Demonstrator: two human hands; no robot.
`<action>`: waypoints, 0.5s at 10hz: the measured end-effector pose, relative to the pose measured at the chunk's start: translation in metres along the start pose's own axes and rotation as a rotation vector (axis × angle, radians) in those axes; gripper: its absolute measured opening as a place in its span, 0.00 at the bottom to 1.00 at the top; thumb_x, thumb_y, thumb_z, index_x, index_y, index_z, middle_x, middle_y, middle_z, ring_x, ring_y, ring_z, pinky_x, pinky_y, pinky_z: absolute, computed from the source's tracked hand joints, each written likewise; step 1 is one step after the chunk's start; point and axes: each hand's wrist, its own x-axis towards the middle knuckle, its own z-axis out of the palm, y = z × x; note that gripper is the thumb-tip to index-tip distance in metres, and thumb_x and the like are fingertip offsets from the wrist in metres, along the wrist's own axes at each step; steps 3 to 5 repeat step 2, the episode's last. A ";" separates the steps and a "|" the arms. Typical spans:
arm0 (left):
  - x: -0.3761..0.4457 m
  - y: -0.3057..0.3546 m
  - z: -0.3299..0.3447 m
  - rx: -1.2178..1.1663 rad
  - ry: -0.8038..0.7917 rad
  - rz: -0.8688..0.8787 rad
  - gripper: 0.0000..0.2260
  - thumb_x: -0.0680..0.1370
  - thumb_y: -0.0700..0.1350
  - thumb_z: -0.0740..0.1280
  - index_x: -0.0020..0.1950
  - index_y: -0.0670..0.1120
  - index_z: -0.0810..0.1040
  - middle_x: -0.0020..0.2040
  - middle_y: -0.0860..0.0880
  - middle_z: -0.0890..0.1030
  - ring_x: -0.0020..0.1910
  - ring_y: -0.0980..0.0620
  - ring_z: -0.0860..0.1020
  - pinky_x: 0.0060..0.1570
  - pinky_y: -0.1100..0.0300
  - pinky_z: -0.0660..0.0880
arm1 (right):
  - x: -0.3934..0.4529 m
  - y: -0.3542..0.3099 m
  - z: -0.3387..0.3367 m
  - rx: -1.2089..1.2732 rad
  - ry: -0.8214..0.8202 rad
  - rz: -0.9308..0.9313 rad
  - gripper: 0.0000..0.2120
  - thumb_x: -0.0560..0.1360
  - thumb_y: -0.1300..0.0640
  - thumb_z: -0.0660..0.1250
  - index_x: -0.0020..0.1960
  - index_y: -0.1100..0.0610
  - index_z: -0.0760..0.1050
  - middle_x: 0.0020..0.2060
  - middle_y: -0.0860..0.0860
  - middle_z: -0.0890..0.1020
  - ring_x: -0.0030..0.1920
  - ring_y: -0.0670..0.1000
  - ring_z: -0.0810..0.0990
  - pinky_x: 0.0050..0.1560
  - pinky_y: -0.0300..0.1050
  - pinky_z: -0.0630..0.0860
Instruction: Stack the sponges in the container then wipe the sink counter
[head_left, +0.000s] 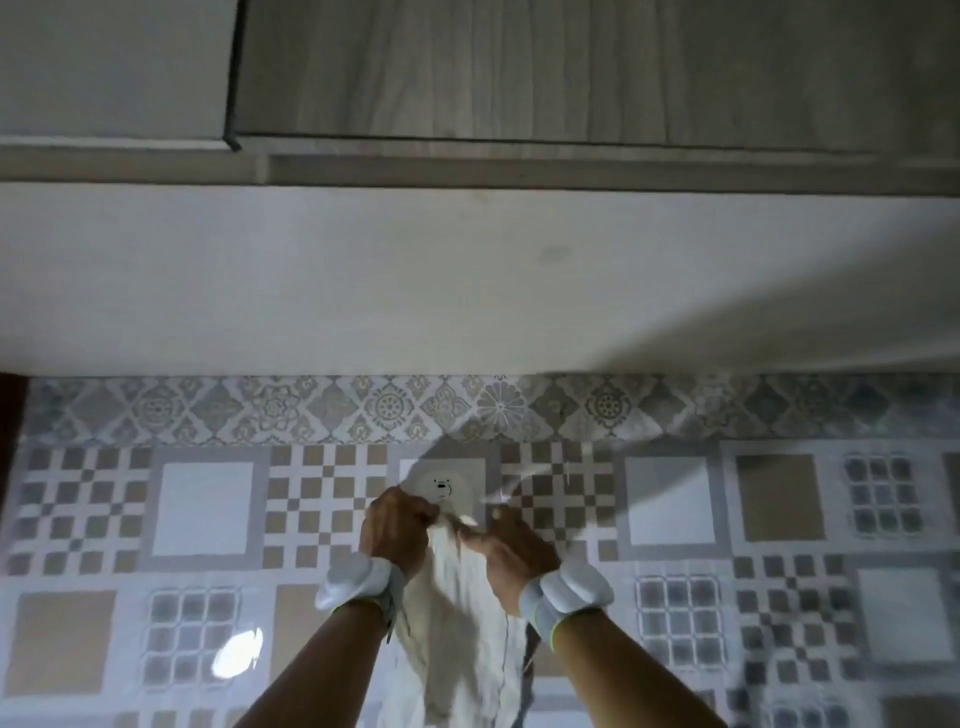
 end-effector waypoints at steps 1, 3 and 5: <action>-0.014 0.001 0.002 0.054 -0.064 0.006 0.12 0.78 0.43 0.64 0.54 0.43 0.86 0.57 0.40 0.83 0.58 0.39 0.81 0.59 0.54 0.77 | -0.010 0.010 0.009 -0.039 -0.130 -0.012 0.22 0.80 0.54 0.59 0.74 0.54 0.64 0.72 0.58 0.69 0.70 0.58 0.69 0.66 0.47 0.67; -0.022 0.017 -0.016 0.084 -0.089 -0.069 0.14 0.74 0.45 0.65 0.57 0.47 0.84 0.62 0.44 0.81 0.63 0.42 0.79 0.65 0.54 0.75 | -0.010 0.004 -0.001 -0.162 -0.215 0.021 0.26 0.78 0.62 0.58 0.74 0.46 0.64 0.75 0.55 0.64 0.72 0.58 0.67 0.73 0.47 0.65; -0.022 0.017 -0.016 0.084 -0.089 -0.069 0.14 0.74 0.45 0.65 0.57 0.47 0.84 0.62 0.44 0.81 0.63 0.42 0.79 0.65 0.54 0.75 | -0.010 0.004 -0.001 -0.162 -0.215 0.021 0.26 0.78 0.62 0.58 0.74 0.46 0.64 0.75 0.55 0.64 0.72 0.58 0.67 0.73 0.47 0.65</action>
